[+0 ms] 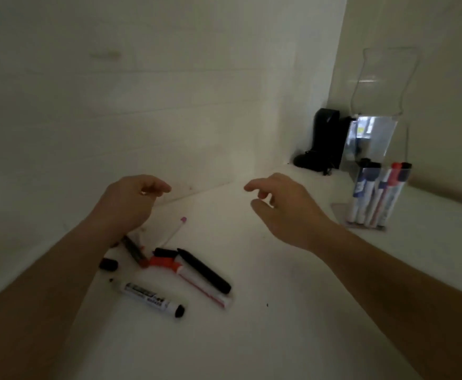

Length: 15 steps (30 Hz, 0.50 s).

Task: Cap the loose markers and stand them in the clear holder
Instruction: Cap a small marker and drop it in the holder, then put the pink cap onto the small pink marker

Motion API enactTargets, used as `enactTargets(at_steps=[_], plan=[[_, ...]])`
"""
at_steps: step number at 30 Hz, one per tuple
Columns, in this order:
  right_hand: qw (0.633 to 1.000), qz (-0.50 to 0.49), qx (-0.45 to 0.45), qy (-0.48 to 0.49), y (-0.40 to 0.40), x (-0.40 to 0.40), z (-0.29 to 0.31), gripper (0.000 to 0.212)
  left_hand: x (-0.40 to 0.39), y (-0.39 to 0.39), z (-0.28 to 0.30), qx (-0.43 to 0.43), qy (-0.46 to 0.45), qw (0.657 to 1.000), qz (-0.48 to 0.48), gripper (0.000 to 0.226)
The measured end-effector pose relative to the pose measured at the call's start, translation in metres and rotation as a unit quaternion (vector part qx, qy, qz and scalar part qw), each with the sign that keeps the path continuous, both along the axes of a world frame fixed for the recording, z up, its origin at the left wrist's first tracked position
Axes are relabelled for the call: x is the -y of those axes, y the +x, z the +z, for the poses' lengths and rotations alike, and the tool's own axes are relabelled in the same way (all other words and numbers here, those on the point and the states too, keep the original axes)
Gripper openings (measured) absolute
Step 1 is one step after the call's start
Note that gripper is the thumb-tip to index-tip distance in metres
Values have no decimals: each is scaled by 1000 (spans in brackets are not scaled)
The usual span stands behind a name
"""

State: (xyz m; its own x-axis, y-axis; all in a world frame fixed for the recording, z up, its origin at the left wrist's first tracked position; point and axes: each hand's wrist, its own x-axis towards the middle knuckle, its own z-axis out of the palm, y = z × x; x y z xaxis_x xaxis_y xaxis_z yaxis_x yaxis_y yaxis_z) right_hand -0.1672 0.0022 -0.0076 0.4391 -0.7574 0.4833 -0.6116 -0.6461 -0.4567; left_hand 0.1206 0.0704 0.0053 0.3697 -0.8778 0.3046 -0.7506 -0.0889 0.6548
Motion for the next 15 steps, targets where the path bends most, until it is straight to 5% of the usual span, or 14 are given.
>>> enactTargets(at_steps=[4,11,15], plan=[[994,87,-49,41,70,3,-17,26,-11,32,-18,-57,47,996,40,17],[967,178,-170,61,142,20,-41,27,-6,43,-32,103,116,985,76,14],[967,185,-150,89,143,25,-43,22,-4,37,-34,120,161,974,103,27]])
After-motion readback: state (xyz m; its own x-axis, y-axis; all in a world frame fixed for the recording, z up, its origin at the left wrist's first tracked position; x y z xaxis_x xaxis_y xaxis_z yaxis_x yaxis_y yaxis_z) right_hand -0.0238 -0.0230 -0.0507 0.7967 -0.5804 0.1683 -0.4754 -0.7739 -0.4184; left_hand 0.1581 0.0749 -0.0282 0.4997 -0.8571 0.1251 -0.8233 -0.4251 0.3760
